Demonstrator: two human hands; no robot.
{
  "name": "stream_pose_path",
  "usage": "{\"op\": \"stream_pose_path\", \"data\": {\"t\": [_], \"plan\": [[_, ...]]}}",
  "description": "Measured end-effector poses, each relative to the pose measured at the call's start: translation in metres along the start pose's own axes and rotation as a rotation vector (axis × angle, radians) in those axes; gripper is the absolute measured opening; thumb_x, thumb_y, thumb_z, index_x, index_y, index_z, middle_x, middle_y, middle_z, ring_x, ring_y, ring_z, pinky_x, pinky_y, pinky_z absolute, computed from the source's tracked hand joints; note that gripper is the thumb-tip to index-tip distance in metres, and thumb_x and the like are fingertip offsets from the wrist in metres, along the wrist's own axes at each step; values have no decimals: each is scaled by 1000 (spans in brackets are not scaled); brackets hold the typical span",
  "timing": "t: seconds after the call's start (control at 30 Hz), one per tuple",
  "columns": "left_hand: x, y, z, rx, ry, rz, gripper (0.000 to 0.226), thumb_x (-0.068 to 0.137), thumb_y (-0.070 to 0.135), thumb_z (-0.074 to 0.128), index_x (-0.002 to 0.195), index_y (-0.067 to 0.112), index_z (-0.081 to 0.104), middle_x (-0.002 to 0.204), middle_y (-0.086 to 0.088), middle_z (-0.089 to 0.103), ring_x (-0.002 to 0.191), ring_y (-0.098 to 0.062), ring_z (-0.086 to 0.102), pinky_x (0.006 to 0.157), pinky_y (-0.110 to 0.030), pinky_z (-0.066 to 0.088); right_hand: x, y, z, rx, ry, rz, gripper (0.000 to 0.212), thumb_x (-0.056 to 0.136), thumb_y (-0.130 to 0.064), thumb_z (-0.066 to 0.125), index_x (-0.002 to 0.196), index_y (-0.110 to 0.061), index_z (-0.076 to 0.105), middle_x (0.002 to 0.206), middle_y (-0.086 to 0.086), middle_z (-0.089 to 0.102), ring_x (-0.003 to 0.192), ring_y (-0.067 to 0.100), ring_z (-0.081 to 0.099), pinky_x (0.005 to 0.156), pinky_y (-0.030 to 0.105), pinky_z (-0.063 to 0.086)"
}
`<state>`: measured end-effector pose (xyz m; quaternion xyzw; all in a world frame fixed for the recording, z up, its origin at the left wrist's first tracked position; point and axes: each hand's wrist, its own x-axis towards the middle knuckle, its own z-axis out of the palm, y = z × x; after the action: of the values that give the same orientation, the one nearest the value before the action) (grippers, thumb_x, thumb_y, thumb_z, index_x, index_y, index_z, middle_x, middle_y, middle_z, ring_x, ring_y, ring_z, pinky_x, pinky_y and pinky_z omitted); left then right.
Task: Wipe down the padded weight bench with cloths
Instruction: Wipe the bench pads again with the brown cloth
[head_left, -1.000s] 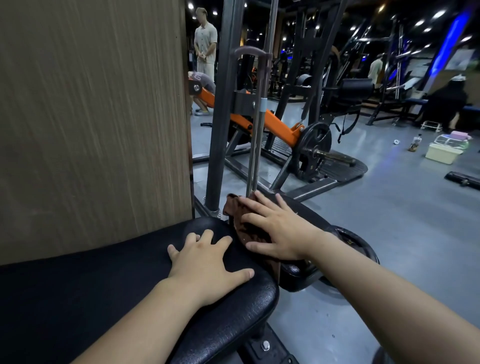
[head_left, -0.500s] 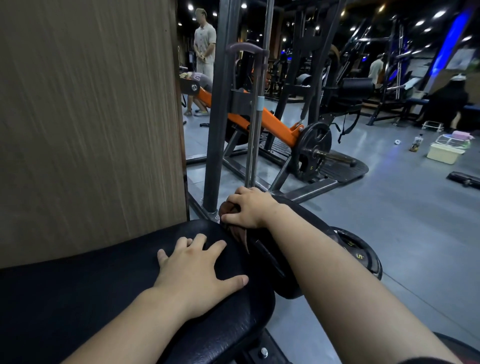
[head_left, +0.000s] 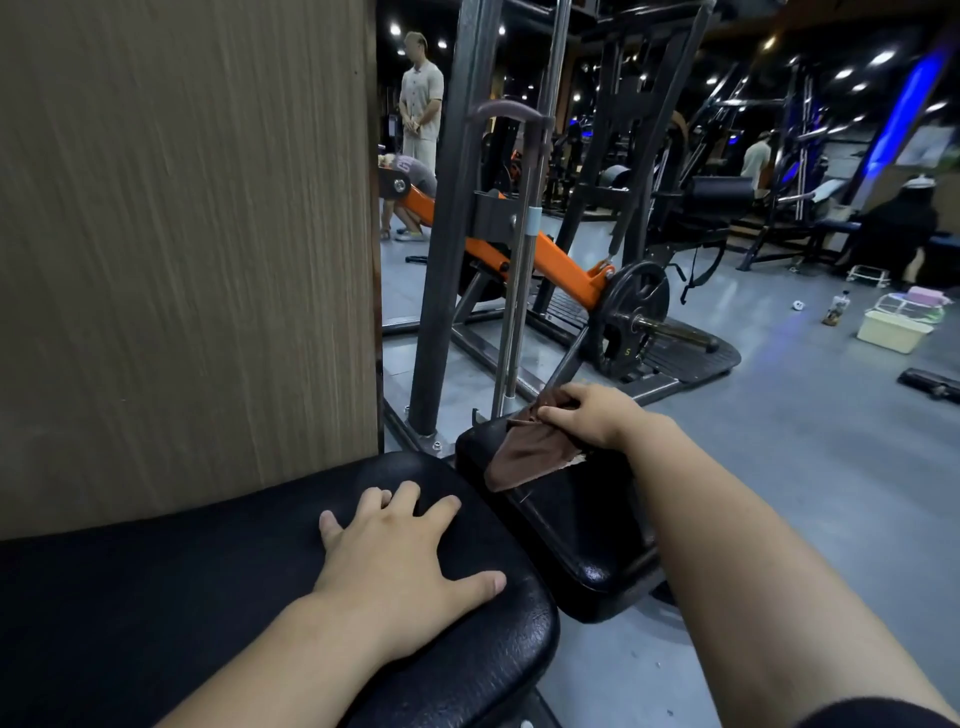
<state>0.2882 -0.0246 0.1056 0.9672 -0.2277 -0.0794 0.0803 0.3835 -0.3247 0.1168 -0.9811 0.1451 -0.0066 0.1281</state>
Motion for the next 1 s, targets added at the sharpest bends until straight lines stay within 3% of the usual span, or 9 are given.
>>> {"op": "stream_pose_path", "data": {"t": [0.2,0.37,0.47,0.57,0.7,0.83,1.0], "plan": [[1,0,0,-3,7,2,93,72,91,38,151,44,23,156,7,23,145,-24,16,114,-64,19,-50,50,-3,184,16,63,45,89,-60,58,122,-30,61,126,3,65,121,27,55,93,28,39],[0,1,-1,-3,8,3,92,72,91,37,150,44,24,155,6,25,143,-24,18,114,-64,21,-112,78,12,283,171,40,39,90,-49,63,122,-27,63,114,0,67,111,24,60,90,29,41],[-2,2,-2,-6,2,4,90,73,90,37,150,44,25,155,6,25,143,-25,18,114,-64,21,-145,81,31,271,300,9,46,92,-50,60,132,-25,59,126,0,58,119,21,54,96,25,36],[-4,2,-2,-8,-4,6,90,74,90,37,150,44,25,156,5,25,144,-24,18,114,-64,20,-171,70,50,194,454,-55,57,89,-59,50,132,-23,60,139,3,52,123,28,49,108,36,36],[-5,1,-4,-10,-14,8,90,75,90,37,151,43,25,158,4,23,144,-25,18,114,-64,19,-200,37,66,31,602,-256,52,90,-56,51,126,-21,66,134,3,59,117,35,48,107,47,37],[-8,-1,-5,-27,-18,16,88,77,87,38,151,42,25,160,2,21,147,-25,15,116,-65,14,-200,5,78,-112,593,-443,51,88,-51,55,125,-19,68,132,8,62,117,38,52,104,51,41],[-17,-10,-8,-79,32,33,78,83,78,45,149,38,32,159,3,23,147,-22,16,117,-64,13,-175,-11,57,-136,370,-428,59,88,-56,49,136,-24,59,136,6,59,117,38,54,104,48,44]]}}
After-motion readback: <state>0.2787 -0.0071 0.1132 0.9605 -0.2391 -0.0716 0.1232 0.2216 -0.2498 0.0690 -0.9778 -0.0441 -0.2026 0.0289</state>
